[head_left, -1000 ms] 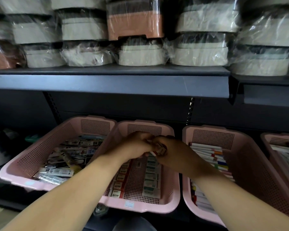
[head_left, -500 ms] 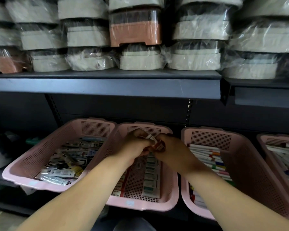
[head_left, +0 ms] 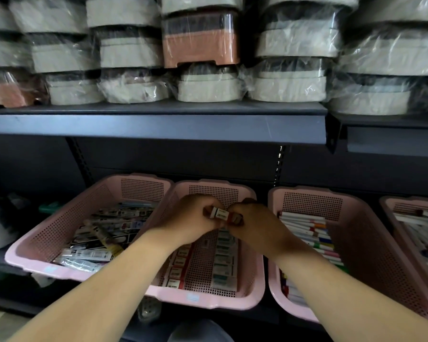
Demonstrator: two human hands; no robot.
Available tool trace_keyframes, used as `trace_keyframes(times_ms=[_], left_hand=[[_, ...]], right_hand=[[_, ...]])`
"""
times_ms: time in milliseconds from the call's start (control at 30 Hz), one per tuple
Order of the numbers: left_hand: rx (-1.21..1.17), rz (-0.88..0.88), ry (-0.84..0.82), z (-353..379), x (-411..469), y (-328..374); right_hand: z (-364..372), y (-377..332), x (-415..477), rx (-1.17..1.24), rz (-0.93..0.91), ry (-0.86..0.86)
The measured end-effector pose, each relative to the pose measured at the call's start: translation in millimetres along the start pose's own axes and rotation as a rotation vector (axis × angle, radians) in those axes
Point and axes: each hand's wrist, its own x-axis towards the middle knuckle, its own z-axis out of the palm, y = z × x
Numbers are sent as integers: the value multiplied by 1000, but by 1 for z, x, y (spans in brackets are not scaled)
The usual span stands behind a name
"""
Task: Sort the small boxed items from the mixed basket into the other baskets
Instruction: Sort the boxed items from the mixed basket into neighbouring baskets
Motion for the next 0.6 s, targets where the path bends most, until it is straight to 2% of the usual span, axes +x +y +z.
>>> trace_keyframes(times_ms=[167, 300, 433, 600], left_hand=[[404, 213, -97, -7, 5, -18], [482, 154, -161, -11, 8, -34], [605, 52, -191, -14, 14, -67], [530, -8, -235, -4, 17, -83]], right_hand=[[17, -3, 3, -64, -60, -71], [25, 3, 8, -115, -21, -100], [24, 12, 9, -102, 41, -60], [23, 11, 11, -64, 35, -72]])
